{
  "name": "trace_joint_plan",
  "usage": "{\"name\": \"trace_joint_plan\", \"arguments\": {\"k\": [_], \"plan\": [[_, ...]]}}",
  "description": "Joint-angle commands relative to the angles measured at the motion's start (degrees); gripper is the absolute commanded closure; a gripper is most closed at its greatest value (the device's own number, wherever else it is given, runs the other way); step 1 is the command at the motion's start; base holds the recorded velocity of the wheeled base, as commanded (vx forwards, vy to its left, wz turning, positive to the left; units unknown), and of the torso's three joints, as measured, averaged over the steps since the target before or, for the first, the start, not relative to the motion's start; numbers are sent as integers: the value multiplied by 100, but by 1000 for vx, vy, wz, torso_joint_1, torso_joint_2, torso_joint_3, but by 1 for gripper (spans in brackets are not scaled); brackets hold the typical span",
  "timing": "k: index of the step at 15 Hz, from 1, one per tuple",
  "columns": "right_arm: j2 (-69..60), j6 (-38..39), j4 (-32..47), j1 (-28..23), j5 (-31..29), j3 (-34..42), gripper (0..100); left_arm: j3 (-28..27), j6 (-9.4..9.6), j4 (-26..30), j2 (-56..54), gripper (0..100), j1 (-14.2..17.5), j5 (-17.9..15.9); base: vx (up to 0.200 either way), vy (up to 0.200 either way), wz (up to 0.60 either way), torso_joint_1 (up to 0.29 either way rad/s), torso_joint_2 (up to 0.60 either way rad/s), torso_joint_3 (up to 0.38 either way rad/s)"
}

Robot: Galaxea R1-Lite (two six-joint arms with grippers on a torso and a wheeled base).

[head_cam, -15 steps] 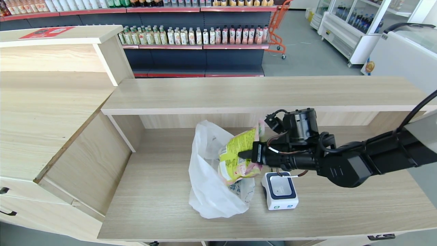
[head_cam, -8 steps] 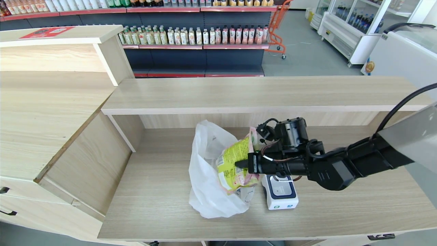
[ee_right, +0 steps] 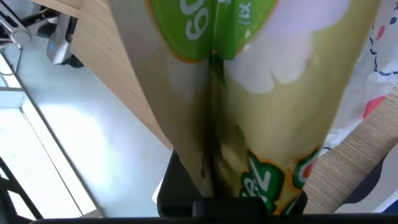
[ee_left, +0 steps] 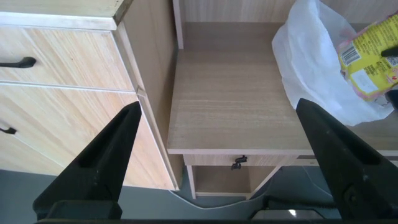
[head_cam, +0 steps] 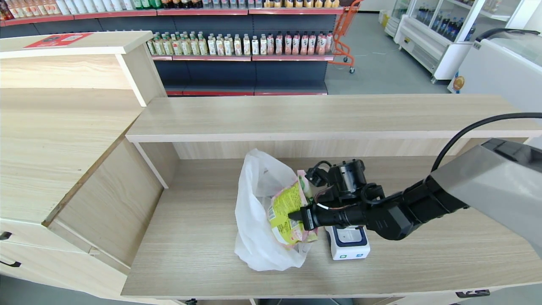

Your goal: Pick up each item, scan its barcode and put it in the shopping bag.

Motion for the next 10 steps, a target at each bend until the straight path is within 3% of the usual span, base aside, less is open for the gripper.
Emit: {"name": "trace_joint_plan", "arguments": {"k": [1, 9, 10], "plan": [[194, -61, -1, 14, 4, -150, 100, 0, 0, 0, -2, 0, -1, 1, 0, 0, 0, 0, 0, 0], [598, -579, -80, 93, 12, -546, 100, 0, 0, 0, -2, 0, 7, 1, 0, 0, 0, 0, 0, 0], [598, -562, -89, 111, 21, -572, 0, 0, 0, 0, -2, 0, -1, 1, 0, 0, 0, 0, 0, 0]]}}
